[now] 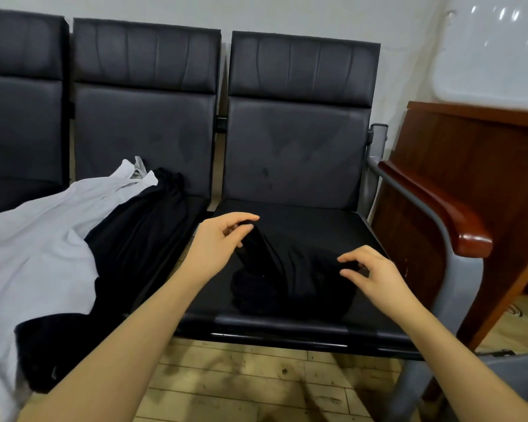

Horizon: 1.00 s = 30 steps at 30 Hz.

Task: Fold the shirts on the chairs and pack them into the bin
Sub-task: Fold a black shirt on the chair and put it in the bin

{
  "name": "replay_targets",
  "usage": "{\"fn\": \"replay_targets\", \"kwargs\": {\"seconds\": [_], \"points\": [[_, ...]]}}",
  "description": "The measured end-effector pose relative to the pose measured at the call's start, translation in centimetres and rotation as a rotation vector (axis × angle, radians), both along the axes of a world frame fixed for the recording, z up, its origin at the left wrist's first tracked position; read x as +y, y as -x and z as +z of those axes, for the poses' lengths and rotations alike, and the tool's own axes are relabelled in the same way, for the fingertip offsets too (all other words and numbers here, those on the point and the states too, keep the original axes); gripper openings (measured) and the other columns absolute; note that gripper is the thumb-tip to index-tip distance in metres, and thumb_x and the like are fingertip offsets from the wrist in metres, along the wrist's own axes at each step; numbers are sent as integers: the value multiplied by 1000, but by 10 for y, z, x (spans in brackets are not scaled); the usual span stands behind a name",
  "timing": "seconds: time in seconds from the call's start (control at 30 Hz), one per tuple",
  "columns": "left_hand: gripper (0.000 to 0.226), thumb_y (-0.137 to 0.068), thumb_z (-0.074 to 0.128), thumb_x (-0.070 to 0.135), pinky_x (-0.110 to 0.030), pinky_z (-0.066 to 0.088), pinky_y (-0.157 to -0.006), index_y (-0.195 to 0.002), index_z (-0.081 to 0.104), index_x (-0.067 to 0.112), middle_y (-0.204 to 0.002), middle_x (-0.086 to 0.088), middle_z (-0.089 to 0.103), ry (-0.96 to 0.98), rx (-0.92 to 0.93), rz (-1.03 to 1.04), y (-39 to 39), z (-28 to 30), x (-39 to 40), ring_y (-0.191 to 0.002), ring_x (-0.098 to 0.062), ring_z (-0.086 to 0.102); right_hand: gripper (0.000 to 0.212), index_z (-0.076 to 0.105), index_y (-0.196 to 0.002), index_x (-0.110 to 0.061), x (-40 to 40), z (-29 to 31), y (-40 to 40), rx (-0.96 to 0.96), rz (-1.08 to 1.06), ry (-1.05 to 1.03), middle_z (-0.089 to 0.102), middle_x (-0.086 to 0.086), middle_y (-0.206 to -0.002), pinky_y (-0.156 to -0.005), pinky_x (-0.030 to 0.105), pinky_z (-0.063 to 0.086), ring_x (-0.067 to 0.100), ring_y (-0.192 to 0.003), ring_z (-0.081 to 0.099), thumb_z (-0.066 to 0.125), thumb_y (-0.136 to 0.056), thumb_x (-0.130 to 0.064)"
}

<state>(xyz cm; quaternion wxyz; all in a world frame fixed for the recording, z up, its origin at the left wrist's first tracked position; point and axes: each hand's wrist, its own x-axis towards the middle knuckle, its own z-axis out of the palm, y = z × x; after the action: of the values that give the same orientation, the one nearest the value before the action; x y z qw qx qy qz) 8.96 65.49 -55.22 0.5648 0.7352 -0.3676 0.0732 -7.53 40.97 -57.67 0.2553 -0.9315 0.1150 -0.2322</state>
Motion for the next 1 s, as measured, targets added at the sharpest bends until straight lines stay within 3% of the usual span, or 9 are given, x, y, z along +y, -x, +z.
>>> {"fn": "replay_targets", "kwargs": {"seconds": [0.23, 0.37, 0.5, 0.63, 0.7, 0.77, 0.87, 1.0], "points": [[16, -85, 68, 12, -14, 50, -71, -88, 73, 28, -80, 0, 71, 44, 44, 8, 10, 25, -7, -64, -4, 62, 12, 70, -86, -15, 11, 30, 4, -156, -40, 64, 61, -5, -86, -73, 3, 39, 3, -79, 56, 72, -81, -4], [9, -85, 69, 15, -16, 50, -73, -89, 73, 21, -79, 12, 69, 44, -1, 29, 6, 46, -10, -67, 0, 62, 9, 70, -86, -13, 15, 61, 4, -312, -57, 66, 61, -9, -83, -71, 4, 39, -2, -76, 56, 72, -81, -5], [7, -86, 68, 19, -24, 51, -77, -91, 74, 18, -84, 6, 69, 22, -144, 65, -2, 85, -11, -77, -3, 63, 9, 69, -88, -17, 18, 107, -1, -428, -54, 47, 62, -10, -84, -69, 9, 41, -4, -70, 55, 70, -84, -10], [11, -88, 65, 28, -37, 50, -82, -92, 74, 23, -89, 8, 63, -86, -356, 144, -17, 129, -10, -86, -12, 60, 7, 69, -86, -15, 17, 146, -12, -521, -73, -2, 66, -2, -88, -76, 14, 42, 8, -81, 59, 68, -85, -8], [12, -88, 64, 31, -40, 51, -83, -92, 73, 25, -90, 11, 64, -131, -370, 184, -23, 149, -8, -87, -11, 60, 6, 68, -86, -15, 16, 162, -17, -528, -87, -42, 66, 0, -88, -78, 17, 42, 12, -85, 60, 67, -86, -9], [12, -89, 64, 29, -38, 52, -84, -92, 74, 23, -89, 10, 68, -87, -336, 203, -25, 169, -7, -87, -10, 63, 6, 66, -87, -15, 15, 179, -21, -540, -101, -87, 65, -1, -88, -76, 16, 41, 11, -86, 59, 64, -88, -10], [16, -91, 62, 27, -21, 50, -81, -98, 74, 19, -89, 8, 69, -45, -326, 201, -24, 194, -2, -89, -7, 62, 5, 63, -90, -16, 18, 205, -23, -633, -114, -156, 63, -3, -88, -78, 20, 43, 12, -87, 59, 60, -92, -12], [20, -92, 58, 32, -33, 51, -87, -103, 72, 23, -100, 8, 71, -125, -411, 258, -26, 217, 6, -97, -10, 62, 6, 59, -93, -16, 23, 240, -21, -738, -134, -174, 59, -4, -90, -74, 16, 38, 11, -88, 55, 55, -94, -12]]}}
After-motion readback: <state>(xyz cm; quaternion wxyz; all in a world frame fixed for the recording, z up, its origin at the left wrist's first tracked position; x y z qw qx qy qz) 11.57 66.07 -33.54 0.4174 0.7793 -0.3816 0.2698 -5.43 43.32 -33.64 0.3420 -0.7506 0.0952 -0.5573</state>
